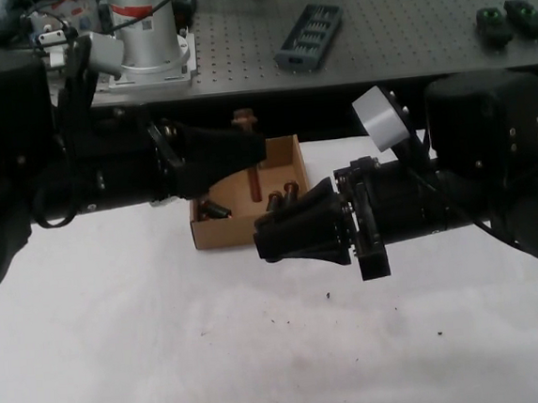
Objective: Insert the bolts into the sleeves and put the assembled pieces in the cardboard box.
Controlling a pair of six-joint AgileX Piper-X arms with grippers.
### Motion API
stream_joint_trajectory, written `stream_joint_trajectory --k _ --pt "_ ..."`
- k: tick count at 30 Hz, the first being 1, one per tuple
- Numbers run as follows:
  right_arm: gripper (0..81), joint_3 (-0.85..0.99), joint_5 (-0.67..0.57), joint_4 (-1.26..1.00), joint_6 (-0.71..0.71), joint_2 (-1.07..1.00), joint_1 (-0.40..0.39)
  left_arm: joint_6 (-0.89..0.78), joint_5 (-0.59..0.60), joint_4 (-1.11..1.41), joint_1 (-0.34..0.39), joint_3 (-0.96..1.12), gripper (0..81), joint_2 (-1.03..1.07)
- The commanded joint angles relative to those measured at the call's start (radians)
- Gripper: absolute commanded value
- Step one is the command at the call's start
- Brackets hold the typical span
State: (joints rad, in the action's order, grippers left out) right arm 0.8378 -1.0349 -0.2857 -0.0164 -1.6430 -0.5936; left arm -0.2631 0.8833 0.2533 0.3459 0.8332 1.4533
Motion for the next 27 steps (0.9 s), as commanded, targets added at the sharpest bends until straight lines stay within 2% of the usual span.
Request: stream_joint_trajectory --k 1,7,11,27 --pt "4.3 0.002 0.015 -0.012 0.001 0.022 0.010 -0.035 -0.004 0.059 0.003 -0.002 0.6 0.001" --pt "4.3 0.002 0.015 -0.012 0.001 0.013 0.015 -0.276 -0.047 0.401 0.003 -0.134 0.6 0.001" --pt "4.3 0.002 0.015 -0.016 0.001 0.008 0.015 -0.350 -0.047 0.523 0.003 -0.188 0.6 0.001" --pt "4.3 0.002 0.004 -0.011 0.046 0.008 0.015 -0.340 -0.002 0.508 0.019 -0.183 0.6 0.001"
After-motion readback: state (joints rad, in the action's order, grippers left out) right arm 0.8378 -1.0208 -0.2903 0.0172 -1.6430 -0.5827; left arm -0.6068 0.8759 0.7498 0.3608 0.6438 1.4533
